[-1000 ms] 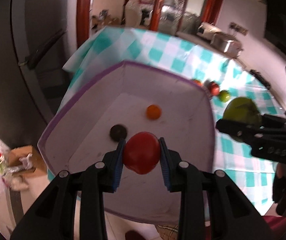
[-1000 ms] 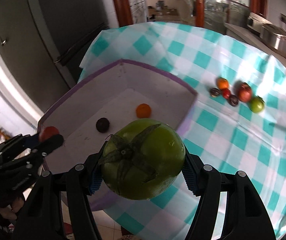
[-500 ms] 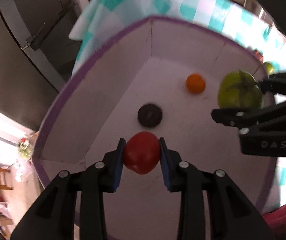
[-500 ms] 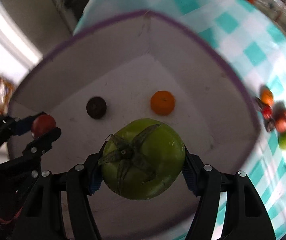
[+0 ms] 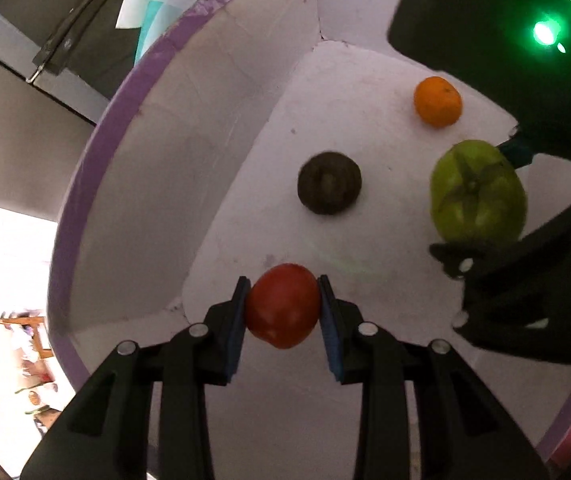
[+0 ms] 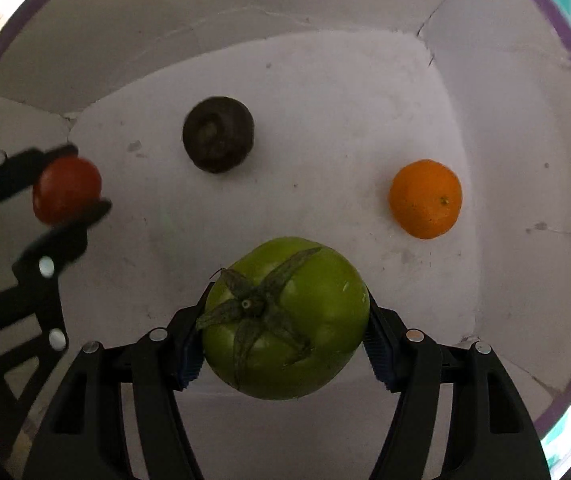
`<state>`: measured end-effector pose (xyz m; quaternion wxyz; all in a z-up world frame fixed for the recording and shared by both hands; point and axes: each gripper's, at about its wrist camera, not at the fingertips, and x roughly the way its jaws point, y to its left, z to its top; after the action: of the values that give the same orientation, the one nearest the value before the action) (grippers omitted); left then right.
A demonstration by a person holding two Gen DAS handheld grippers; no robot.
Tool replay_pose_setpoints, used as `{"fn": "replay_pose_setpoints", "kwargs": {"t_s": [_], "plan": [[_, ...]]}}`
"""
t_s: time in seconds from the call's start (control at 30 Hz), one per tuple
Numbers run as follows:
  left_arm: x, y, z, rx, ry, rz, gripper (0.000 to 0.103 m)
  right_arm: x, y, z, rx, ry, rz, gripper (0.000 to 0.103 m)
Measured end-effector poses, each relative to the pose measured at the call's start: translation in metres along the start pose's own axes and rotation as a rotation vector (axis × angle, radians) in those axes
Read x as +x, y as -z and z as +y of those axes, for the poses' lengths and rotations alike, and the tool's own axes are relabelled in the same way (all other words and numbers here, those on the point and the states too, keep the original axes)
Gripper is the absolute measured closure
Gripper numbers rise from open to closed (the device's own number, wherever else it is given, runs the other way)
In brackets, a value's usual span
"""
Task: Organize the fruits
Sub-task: 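Carry both tomatoes into the box and open both grippers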
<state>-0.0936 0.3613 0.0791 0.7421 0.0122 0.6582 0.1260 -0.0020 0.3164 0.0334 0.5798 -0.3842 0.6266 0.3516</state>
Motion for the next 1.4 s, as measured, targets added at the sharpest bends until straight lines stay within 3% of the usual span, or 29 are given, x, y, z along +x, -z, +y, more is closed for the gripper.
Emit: {"fn": "replay_pose_setpoints", "kwargs": {"t_s": [0.07, 0.2, 0.4, 0.47, 0.57, 0.67, 0.77, 0.97, 1.13, 1.4], "plan": [[0.005, -0.008, 0.000, -0.002, 0.003, 0.048, 0.069, -0.008, -0.004, -0.008, -0.005, 0.030, -0.019, 0.038], [0.022, -0.011, -0.001, -0.024, 0.007, 0.134, 0.069, -0.009, -0.012, -0.018, 0.001, -0.022, -0.009, 0.038], [0.027, -0.010, -0.001, -0.028, 0.000, 0.166, 0.067, 0.007, -0.012, -0.020, -0.034, -0.009, 0.061, 0.038], [0.029, -0.011, -0.001, -0.021, -0.012, 0.166, 0.060, 0.006, -0.014, -0.022, -0.026, -0.026, 0.062, 0.038], [0.026, -0.010, -0.002, -0.016, -0.024, 0.155, 0.040, 0.010, -0.021, -0.024, -0.013, -0.026, 0.072, 0.037], [0.019, -0.009, -0.004, -0.024, -0.027, 0.135, 0.031, 0.002, -0.021, -0.027, -0.004, -0.023, 0.039, 0.027], [0.012, -0.006, -0.006, -0.013, -0.030, 0.104, 0.027, -0.005, -0.020, -0.032, 0.021, -0.023, 0.002, 0.024], [-0.011, 0.001, -0.015, 0.041, -0.041, -0.020, 0.020, -0.038, -0.006, -0.051, 0.152, 0.006, -0.177, 0.017], [-0.052, 0.021, -0.013, 0.045, 0.005, -0.226, 0.015, -0.067, 0.025, -0.053, 0.298, -0.005, -0.300, 0.016], [-0.109, 0.066, -0.011, -0.031, 0.028, -0.513, 0.003, -0.139, 0.123, -0.040, 0.533, -0.045, -0.701, 0.016]]}}
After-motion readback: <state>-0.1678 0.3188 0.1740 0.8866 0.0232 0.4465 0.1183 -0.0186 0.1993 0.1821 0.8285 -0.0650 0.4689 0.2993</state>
